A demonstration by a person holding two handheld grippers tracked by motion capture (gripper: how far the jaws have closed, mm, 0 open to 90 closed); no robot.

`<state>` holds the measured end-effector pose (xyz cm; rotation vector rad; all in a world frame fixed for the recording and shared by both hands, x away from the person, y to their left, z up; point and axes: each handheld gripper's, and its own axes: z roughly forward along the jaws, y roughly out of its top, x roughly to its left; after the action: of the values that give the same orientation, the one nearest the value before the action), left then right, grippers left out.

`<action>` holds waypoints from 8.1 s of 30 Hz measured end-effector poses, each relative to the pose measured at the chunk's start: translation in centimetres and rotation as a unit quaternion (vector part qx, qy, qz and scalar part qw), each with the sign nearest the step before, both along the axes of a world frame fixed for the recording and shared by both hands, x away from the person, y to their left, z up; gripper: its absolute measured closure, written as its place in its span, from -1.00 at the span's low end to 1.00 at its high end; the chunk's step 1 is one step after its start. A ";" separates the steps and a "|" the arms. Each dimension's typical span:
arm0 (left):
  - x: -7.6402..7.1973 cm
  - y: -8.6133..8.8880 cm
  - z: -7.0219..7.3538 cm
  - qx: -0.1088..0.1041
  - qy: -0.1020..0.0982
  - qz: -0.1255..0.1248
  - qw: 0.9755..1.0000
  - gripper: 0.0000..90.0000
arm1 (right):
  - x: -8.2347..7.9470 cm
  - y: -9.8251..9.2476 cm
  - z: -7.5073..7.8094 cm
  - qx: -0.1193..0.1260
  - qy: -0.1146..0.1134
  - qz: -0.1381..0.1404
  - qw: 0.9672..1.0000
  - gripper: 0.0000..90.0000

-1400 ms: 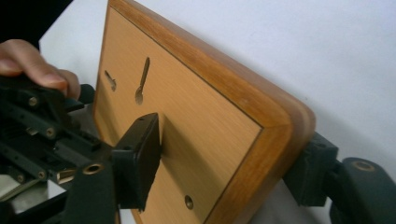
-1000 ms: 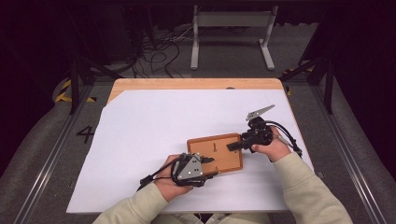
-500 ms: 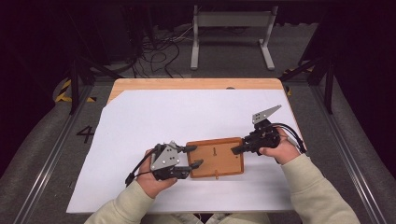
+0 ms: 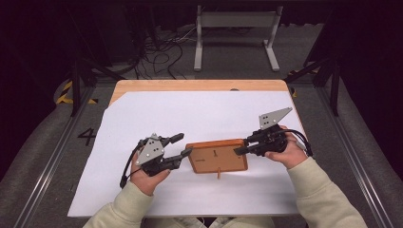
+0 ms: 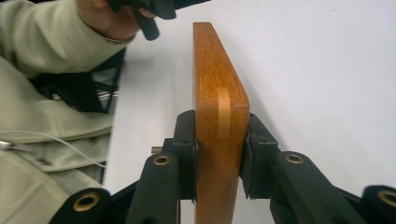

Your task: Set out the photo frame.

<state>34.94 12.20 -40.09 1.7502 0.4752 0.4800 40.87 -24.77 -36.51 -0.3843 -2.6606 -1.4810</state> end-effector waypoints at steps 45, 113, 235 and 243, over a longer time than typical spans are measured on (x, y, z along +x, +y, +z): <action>2.1 2.3 -2.1 0.013 0.043 0.050 0.998 -0.11 | -6.7 -0.7 -2.6 -0.109 -0.172 0.011 0.979 0.32; 2.0 3.8 -3.0 0.048 0.065 0.066 0.995 -0.16 | -3.4 -0.8 -7.5 -0.105 0.063 -0.217 0.968 1.00; 2.7 4.3 -3.5 0.106 0.115 0.076 0.985 -0.24 | 1.5 9.3 -1.0 -0.131 0.143 -0.259 0.946 -0.33; 2.7 4.4 -3.4 0.104 0.114 0.076 0.985 -0.24 | 1.8 10.0 -1.6 -0.155 0.157 -0.258 0.941 -0.21</action>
<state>37.65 16.59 -43.54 1.9910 0.7472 0.4513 42.63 -14.80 -38.12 -1.3056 -2.6325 -0.9544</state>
